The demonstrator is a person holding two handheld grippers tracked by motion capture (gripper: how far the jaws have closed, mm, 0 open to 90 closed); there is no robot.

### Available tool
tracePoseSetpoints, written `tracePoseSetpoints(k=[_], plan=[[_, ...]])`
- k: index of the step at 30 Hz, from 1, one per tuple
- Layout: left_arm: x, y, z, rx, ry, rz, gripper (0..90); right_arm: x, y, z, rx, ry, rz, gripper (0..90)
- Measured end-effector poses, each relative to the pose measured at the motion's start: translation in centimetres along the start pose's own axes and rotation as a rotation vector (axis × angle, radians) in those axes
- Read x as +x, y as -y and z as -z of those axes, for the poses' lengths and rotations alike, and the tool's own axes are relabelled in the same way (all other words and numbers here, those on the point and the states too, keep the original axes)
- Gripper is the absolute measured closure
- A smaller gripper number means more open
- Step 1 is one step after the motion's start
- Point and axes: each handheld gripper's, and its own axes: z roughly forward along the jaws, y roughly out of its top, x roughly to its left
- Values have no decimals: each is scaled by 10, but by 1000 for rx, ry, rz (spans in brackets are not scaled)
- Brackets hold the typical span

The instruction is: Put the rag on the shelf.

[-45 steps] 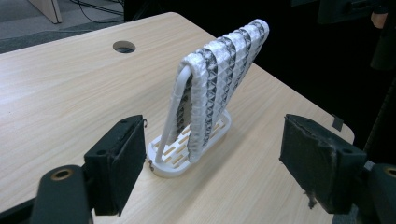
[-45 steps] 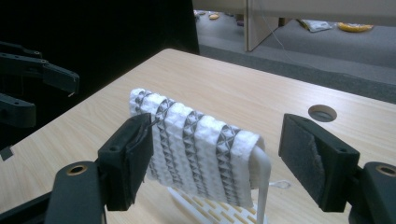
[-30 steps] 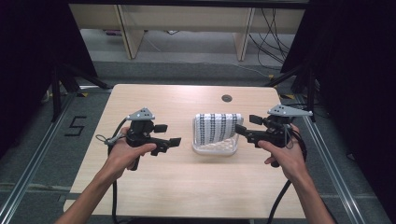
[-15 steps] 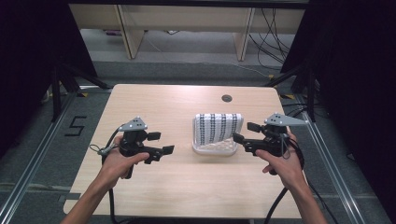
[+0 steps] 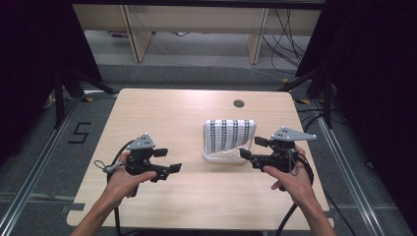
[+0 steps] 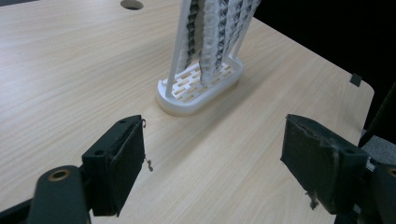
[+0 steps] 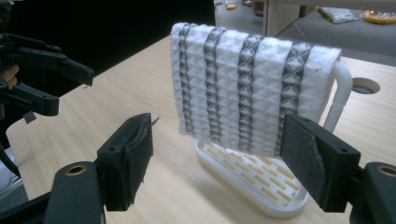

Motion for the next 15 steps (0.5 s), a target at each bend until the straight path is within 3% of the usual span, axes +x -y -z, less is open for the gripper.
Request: tracePoseSetpoints(k=[4, 5, 6, 8, 9, 10, 13, 14, 15], plan=[[-2, 6, 1, -2, 3, -2, 207, 1, 6, 0, 11, 7, -13, 269], [-3, 8, 1, 3, 2, -7, 207, 2, 9, -2, -10, 8, -17, 268], [-3, 10, 1, 4, 3, -13, 207, 1, 10, -1, 11, -5, -22, 268], [-5, 14, 0, 3, -9, -27, 206, 0, 13, -1, 8, 7, -3, 265], [-5, 15, 1, 7, -12, -32, 205, 1, 15, 0, 20, 1, -20, 261], [-6, 16, 1, 6, -21, -35, 205, -1, 16, -1, 6, 4, 11, 259], [-8, 20, 1, 14, -18, -53, 205, 1, 21, 1, 14, -1, -25, 241], [-10, 22, 1, 16, -26, -58, 205, -1, 23, 0, 4, 12, 7, 235], [-10, 23, 1, 18, -20, -60, 204, -1, 24, 0, 7, -5, -10, 230]])
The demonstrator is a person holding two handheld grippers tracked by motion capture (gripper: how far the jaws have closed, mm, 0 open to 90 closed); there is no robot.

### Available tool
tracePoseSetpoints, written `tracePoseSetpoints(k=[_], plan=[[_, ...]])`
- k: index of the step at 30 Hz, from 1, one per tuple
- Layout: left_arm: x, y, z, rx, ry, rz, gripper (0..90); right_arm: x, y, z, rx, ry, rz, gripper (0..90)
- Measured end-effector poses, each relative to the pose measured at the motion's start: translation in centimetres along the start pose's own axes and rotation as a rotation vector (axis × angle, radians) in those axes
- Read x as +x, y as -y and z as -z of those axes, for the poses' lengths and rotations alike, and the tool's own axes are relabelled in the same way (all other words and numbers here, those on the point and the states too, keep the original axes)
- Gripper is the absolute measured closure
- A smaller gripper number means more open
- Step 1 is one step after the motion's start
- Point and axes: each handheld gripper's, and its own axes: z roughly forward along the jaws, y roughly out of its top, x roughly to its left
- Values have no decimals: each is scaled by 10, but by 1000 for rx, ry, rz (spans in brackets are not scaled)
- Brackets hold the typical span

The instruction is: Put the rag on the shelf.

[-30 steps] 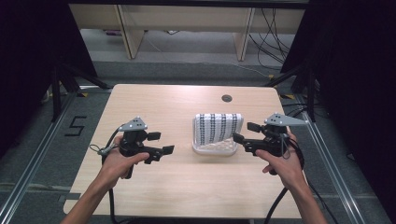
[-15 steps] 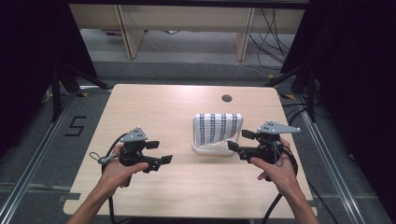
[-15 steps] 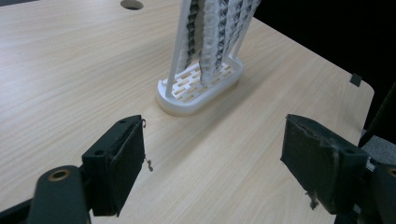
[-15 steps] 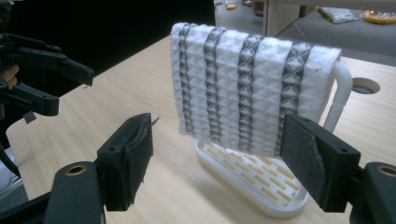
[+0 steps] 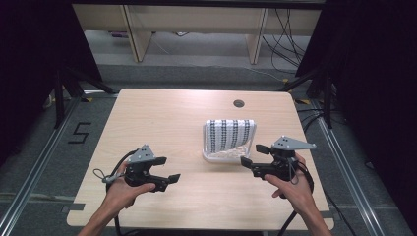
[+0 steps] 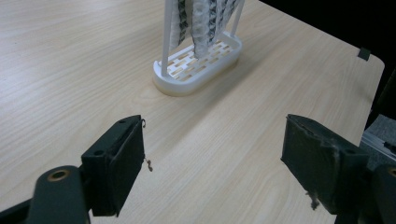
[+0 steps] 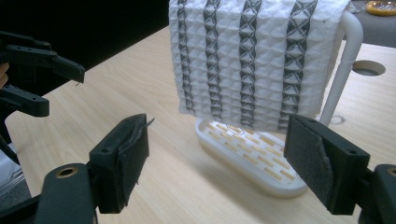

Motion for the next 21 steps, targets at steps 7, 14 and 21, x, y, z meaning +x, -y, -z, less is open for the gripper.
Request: tracePoseSetpoints(k=[7, 14, 21], plan=[[-5, 10, -3, 6, 10, -22, 201, 1, 9, 1, -3, -4, -1, 206], [-7, 20, -3, 25, 7, -27, 198, 4, 19, 0, 1, 1, 14, 202], [-10, 32, -4, 34, 18, -33, 192, 7, 25, -2, 9, 4, 50, 193]])
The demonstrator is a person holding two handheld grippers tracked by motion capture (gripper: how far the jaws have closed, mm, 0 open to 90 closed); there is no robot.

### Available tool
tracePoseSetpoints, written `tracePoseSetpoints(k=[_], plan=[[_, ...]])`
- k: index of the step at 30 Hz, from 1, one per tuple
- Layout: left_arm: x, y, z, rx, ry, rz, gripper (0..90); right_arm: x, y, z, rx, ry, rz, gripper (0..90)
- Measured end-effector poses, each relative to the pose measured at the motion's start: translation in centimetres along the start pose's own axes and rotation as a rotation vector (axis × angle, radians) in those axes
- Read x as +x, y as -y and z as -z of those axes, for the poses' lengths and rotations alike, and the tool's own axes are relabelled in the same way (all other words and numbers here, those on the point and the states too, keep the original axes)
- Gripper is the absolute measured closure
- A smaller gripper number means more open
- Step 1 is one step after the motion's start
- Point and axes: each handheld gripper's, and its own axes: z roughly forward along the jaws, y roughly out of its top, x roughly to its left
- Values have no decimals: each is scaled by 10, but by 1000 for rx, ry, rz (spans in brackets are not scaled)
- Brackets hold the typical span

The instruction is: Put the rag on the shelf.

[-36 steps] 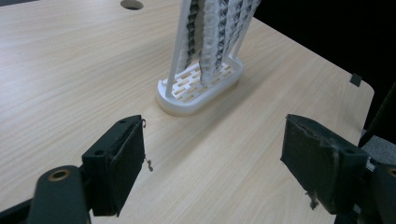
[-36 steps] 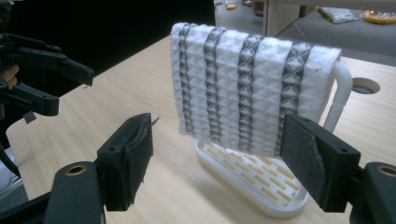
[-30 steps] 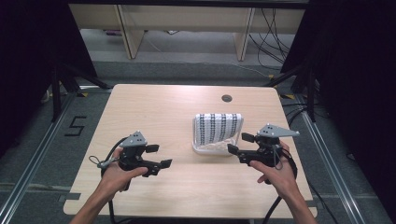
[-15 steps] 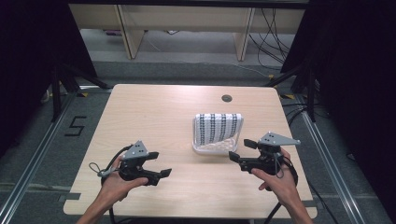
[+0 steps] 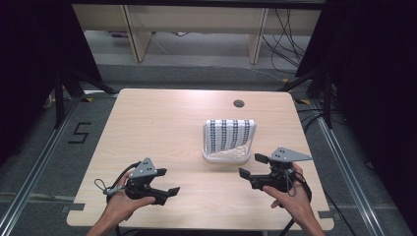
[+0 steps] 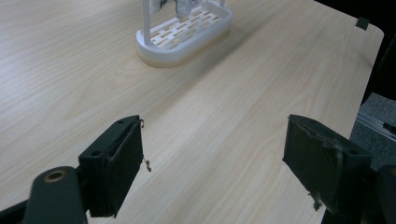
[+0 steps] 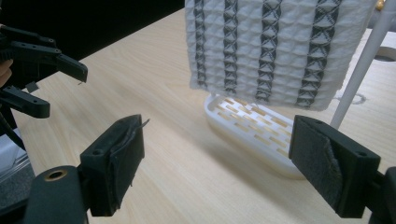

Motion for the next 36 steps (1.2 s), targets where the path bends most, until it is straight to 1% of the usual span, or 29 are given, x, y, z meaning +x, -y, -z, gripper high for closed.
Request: tracePoseSetpoints(k=[2, 3, 4, 5, 7, 8, 9, 10, 12, 14, 15, 16, 17, 18, 19, 20, 21, 22, 23, 25, 28, 29, 30, 31, 32, 33, 34, 35, 36], plan=[[-1, 3, 0, -2, -6, 5, 191, 4, 2, 1, 20, -11, -37, 192], [-1, 4, 0, -3, 2, 6, 191, 2, 3, 0, 6, -18, -6, 191], [-2, 5, 1, -6, 2, 7, 191, 3, 4, 0, 10, -20, -24, 191], [-2, 7, 1, -5, 0, 2, 191, 3, 5, 0, 13, -13, -5, 191], [-4, 10, 2, -3, -13, -3, 190, 6, 9, -1, 17, -25, -32, 190], [-4, 11, 2, 0, -10, -9, 190, 4, 10, -1, 26, -16, 5, 190], [-5, 12, 2, 0, -15, -6, 189, 7, 12, -1, 23, -20, -39, 189], [-6, 14, 2, -1, -16, -8, 189, 4, 13, -1, 31, -21, 2, 185], [-5, 16, 3, 11, 1, -16, 188, 6, 17, -3, 31, -20, -26, 183], [-6, 18, 3, 10, 1, -4, 186, 7, 21, -4, 56, -22, -32, 183], [-6, 20, 3, 7, -1, 0, 186, 6, 22, -5, 49, -27, -10, 183], [-6, 21, 3, 9, 0, -2, 186, 5, 23, -8, 49, -43, -14, 183], [-7, 22, 2, 3, -3, 3, 187, 8, 25, -7, 69, -32, -35, 182], [-6, 23, 2, 4, -1, 2, 186, 6, 26, -9, 56, -33, 1, 182], [-6, 24, 3, 14, -7, -8, 186, 9, 27, -8, 78, -33, -25, 182], [-7, 27, 3, 11, -9, -1, 186, 10, 28, -10, 67, -40, -32, 181], [-8, 28, 3, 18, -10, -3, 186, 10, 30, -10, 74, -35, -11, 181], [-8, 30, 3, 17, -7, -2, 187, 11, 30, -10, 82, -41, -26, 181], [-10, 32, 3, 16, -15, 3, 186, 11, 32, -10, 74, -40, -13, 181], [-11, 36, 3, 21, -13, 0, 186, 11, 35, -10, 90, -36, 9, 181], [-15, 42, 3, 31, -23, -4, 186, 15, 42, -10, 108, -40, -4, 180], [-14, 44, 5, 58, -35, -32, 186, 15, 45, -10, 118, -32, 10, 180], [-16, 46, 5, 46, -28, -16, 186, 15, 48, -10, 124, -17, 20, 178], [-17, 47, 4, 37, -29, -16, 186, 18, 51, -10, 136, -12, 5, 178], [-18, 50, 5, 41, -38, -7, 187, 17, 53, -11, 138, -22, 23, 178], [-19, 51, 4, 32, -38, 3, 187, 17, 56, -10, 155, -13, 27, 177], [-19, 54, 4, 40, -38, 1, 187, 19, 58, -10, 159, -11, 14, 177], [-19, 55, 4, 37, -45, 1, 187, 18, 61, -11, 165, -4, 37, 172], [-19, 56, 3, 35, -41, 10, 187, 20, 63, -11, 168, -3, 26, 168]])
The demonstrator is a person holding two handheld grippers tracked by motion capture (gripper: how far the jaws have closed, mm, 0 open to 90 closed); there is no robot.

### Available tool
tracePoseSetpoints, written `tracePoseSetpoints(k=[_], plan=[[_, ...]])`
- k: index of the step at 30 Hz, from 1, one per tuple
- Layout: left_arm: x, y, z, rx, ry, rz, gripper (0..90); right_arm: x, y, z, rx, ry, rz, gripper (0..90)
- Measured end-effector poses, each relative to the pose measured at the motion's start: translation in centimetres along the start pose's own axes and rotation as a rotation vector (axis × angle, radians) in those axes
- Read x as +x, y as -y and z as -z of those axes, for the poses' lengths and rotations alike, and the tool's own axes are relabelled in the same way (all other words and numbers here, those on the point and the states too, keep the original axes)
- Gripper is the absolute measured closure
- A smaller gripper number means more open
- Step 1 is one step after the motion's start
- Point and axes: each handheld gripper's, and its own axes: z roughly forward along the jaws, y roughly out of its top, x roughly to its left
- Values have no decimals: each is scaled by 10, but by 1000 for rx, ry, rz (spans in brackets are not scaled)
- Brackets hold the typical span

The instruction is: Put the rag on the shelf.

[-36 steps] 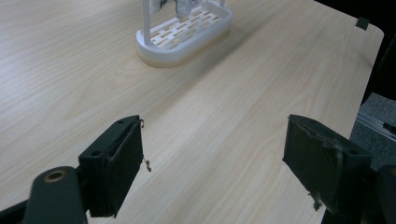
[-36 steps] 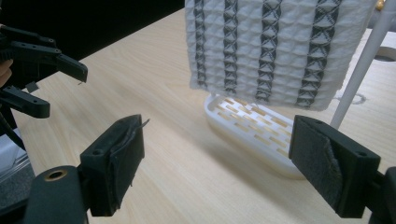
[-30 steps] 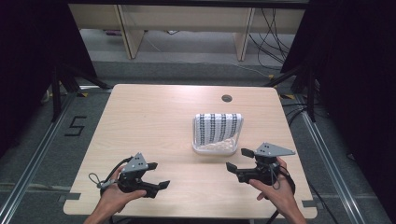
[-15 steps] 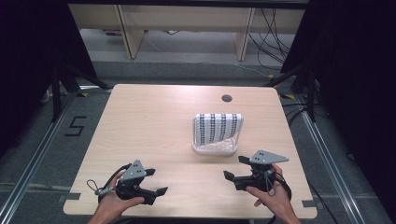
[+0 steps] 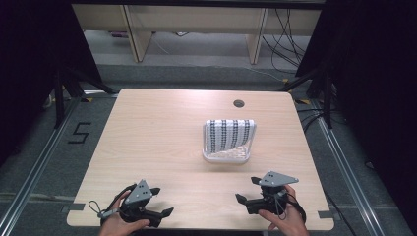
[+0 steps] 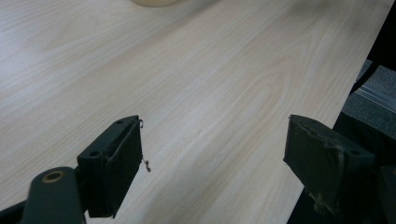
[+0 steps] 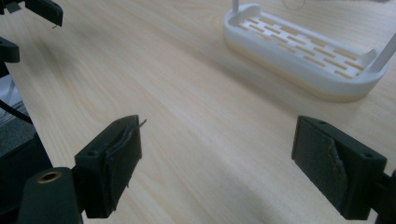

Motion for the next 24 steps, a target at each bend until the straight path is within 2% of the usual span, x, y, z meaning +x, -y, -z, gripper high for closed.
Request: tracePoseSetpoints(k=[1, 4, 5, 6, 8, 10, 13, 17, 18, 21, 22, 24], plan=[[1, 1, 0, 11, 5, -8, 186, -1, 1, 0, 3, 1, 25, 167], [2, 2, -2, 12, 2, -7, 186, 3, 4, -2, 13, -5, 38, 167], [2, 2, -3, -1, 5, 8, 187, 3, 5, -1, 19, 4, 36, 167], [3, 2, -2, 8, 0, -1, 187, 7, 6, -1, 25, 6, 8, 168], [4, 2, -2, 7, -5, 4, 187, 4, 7, -3, 25, 4, 51, 167], [5, 3, -1, 13, -13, 4, 187, 5, 8, -3, 38, 7, 29, 168], [6, 2, -1, 22, -12, -9, 187, 4, 9, -5, 39, 10, 37, 168], [5, 3, -3, 10, -11, -5, 187, 4, 9, -6, 41, -7, 42, 168], [7, 3, 0, 45, -22, -38, 187, 4, 9, -6, 43, -7, 42, 168], [7, 3, -1, 35, -21, -25, 187, 5, 9, -6, 40, 7, 40, 168], [6, 4, -2, 19, -22, -4, 187, 4, 9, -6, 36, 10, 47, 168], [6, 4, -3, 18, -24, -1, 187, 4, 9, -6, 38, 9, 42, 169]])
